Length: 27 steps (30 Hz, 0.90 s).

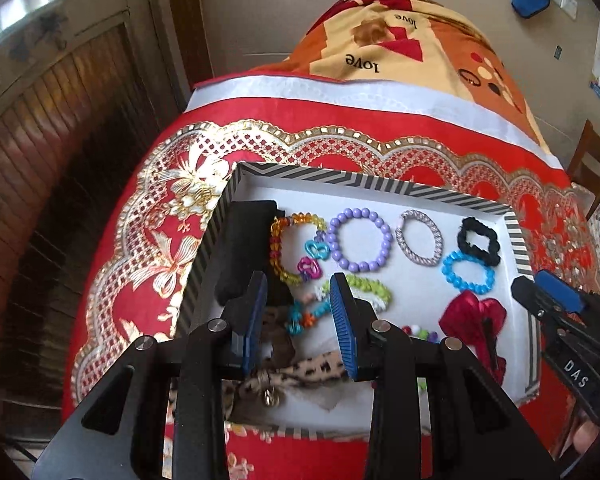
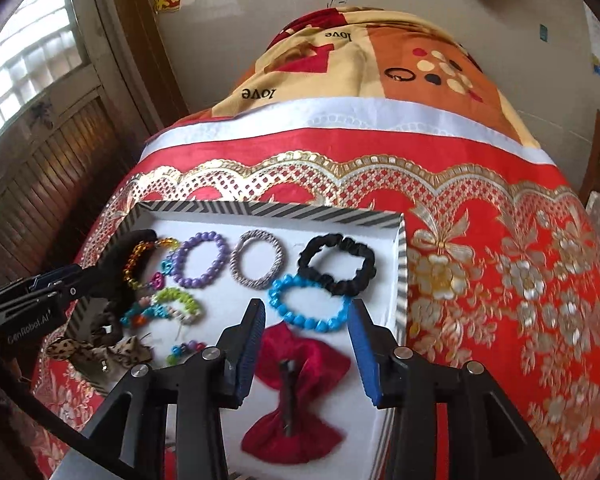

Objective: Organize jewelry

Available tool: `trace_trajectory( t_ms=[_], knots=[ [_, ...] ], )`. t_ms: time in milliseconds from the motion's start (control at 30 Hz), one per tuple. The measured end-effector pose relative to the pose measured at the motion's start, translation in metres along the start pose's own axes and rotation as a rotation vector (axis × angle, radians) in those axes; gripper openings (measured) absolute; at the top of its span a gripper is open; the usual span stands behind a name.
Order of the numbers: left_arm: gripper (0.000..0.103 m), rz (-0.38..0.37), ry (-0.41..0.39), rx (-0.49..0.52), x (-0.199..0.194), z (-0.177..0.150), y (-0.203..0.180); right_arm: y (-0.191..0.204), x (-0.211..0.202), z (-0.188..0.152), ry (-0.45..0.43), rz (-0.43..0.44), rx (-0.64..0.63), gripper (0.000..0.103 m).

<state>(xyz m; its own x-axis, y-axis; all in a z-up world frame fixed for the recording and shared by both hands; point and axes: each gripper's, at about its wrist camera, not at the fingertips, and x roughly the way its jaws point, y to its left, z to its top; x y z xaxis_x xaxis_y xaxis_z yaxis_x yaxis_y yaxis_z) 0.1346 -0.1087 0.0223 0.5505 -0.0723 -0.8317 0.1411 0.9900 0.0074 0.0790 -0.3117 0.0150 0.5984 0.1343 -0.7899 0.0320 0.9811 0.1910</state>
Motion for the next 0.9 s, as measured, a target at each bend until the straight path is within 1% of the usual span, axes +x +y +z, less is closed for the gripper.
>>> trace_trajectory(
  t_ms=[333,400,467,500,900],
  knots=[
    [0.032,0.018,-0.040,-0.007,-0.030,-0.019,0.001,0.026,-0.024,-0.013,-0.022,0.003,-0.002,0.042],
    [0.032,0.018,-0.046,-0.007,-0.034,-0.022,0.002,0.029,-0.028,-0.015,-0.025,0.003,0.000,0.046],
    [0.032,0.019,-0.051,-0.006,-0.037,-0.024,0.002,0.031,-0.032,-0.017,-0.033,0.002,0.002,0.057],
    [0.032,0.018,-0.051,-0.007,-0.038,-0.024,0.002,0.032,-0.033,-0.018,-0.037,0.001,0.004,0.058],
    [0.032,0.023,-0.057,-0.002,-0.048,-0.031,0.000,0.035,-0.044,-0.018,-0.040,0.001,0.003,0.058]
  ],
)
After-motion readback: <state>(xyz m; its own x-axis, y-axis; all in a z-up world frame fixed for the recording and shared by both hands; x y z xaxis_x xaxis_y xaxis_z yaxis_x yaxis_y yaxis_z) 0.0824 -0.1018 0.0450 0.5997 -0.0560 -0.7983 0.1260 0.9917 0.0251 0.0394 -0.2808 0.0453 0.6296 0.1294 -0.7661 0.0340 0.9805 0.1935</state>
